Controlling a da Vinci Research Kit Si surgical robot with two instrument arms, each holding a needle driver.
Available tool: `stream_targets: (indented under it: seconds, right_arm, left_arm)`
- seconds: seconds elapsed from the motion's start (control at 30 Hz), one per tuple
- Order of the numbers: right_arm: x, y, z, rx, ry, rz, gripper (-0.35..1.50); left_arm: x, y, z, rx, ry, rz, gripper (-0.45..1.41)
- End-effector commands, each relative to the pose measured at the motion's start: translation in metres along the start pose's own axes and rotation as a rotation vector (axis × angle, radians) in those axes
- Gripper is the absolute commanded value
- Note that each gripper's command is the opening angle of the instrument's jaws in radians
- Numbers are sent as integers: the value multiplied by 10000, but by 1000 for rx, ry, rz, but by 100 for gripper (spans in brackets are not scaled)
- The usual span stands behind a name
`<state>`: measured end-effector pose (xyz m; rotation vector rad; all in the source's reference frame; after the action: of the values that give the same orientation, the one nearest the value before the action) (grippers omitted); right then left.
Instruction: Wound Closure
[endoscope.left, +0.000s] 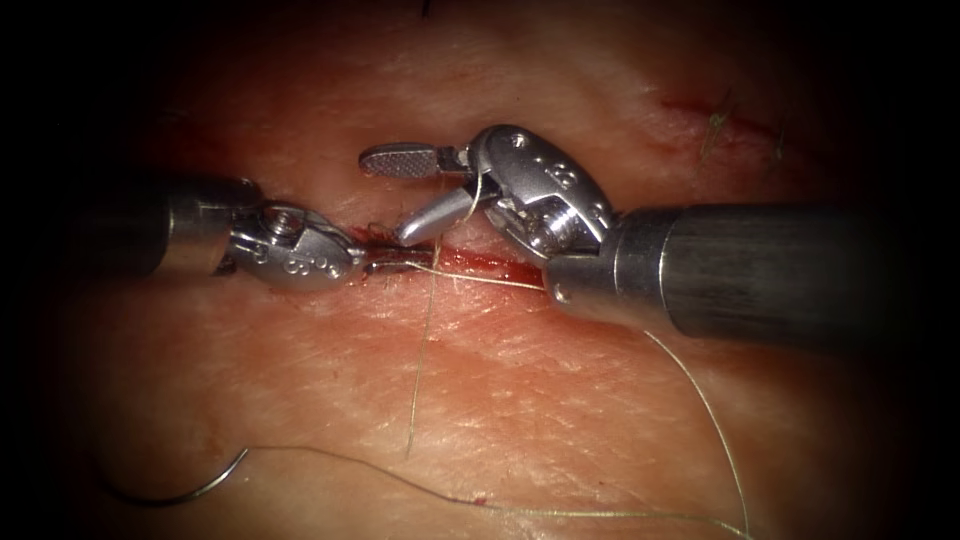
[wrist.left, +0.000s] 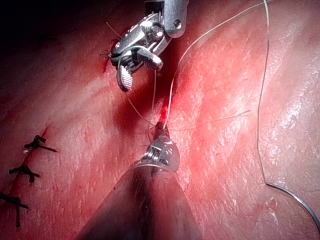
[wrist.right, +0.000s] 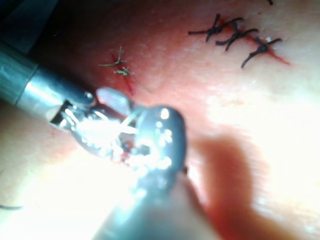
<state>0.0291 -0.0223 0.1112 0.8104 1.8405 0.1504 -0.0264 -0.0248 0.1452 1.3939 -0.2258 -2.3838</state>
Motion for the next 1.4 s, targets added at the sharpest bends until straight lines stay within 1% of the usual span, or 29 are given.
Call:
stream_targets:
  seconds: [0.03, 0.1, 0.23, 0.3, 0.33, 0.4, 0.47, 0.57, 0.6, 0.67, 0.77, 0.9, 1.0, 1.03, 1.1, 1.13, 1.17, 1.2, 1.23, 1.27, 1.33, 1.4]
  right_arm:
    - [-13, 3, 2, 14, -16, -3, 56]
    - [-20, 0, 4, 39, -44, -6, 56]
    - [-35, -7, 7, 96, -142, -25, 62]
    - [-44, -13, 8, 135, -220, -36, 71]
    - [-44, -13, 8, 135, -220, -36, 71]
    - [-59, -17, 9, 206, -322, -54, 76]
    - [-74, -20, 11, 268, -388, -67, 79]
    - [-91, -25, 13, 319, -460, -83, 83]
    - [-103, -30, 16, 354, -514, -96, 86]
    - [-116, -37, 20, 404, -543, -109, 89]
    - [-128, -46, 25, 446, -551, -97, 89]
    - [-135, -51, 28, 479, -594, -99, 88]
    - [-140, -53, 30, 489, -657, -103, 88]
    - [-146, -54, 31, 498, -699, -110, 88]
    - [-154, -56, 32, 511, -740, -116, 88]
    - [-163, -57, 34, 522, -775, -123, 86]
    - [-168, -57, 35, 529, -797, -123, 79]
    - [-171, -57, 36, 542, -817, -118, 62]
    - [-174, -55, 36, 564, -849, -90, -25]
    - [-173, -49, 36, 572, -874, -70, -35]
    - [-169, -43, 34, 559, -899, -66, -35]
    - [-161, -38, 31, 543, -896, -62, -35]
  left_arm:
    - [-6, 2, 6, 1, -2, -6, -45]
    - [-11, 1, 3, 2, -6, -11, -45]
    - [-20, 4, -3, 5, -6, -19, -45]
    - [-20, 7, -7, 8, -13, -17, -45]
    - [-20, 7, -7, 8, -13, -17, -45]
    - [-20, 9, -12, 10, -16, -17, -45]
    - [-20, 10, -13, 10, -18, -19, -45]
    - [-19, 10, -13, 8, -20, -19, -45]
    - [-17, 10, -13, 9, -22, -20, -45]
    - [-16, 10, -11, 10, -24, -21, -45]
    - [-15, 10, -11, 8, -25, -22, -45]
    - [-16, 9, -12, 7, -24, -22, -45]
    - [-15, 10, -11, 7, -25, -22, -45]
    - [-15, 10, -11, 8, -26, -22, -45]
    - [-14, 10, -11, 8, -26, -22, -45]
    - [-13, 11, -11, 8, -27, -23, -45]
    - [-13, 11, -11, 6, -28, -23, -45]
    - [-12, 11, -12, 6, -29, -23, -45]
    - [-11, 12, -12, 6, -29, -23, -45]
    - [-9, 14, -13, 6, -30, -24, -45]
    - [-7, 16, -15, 6, -30, -24, -45]
    - [-4, 19, -18, 7, -31, -24, -45]
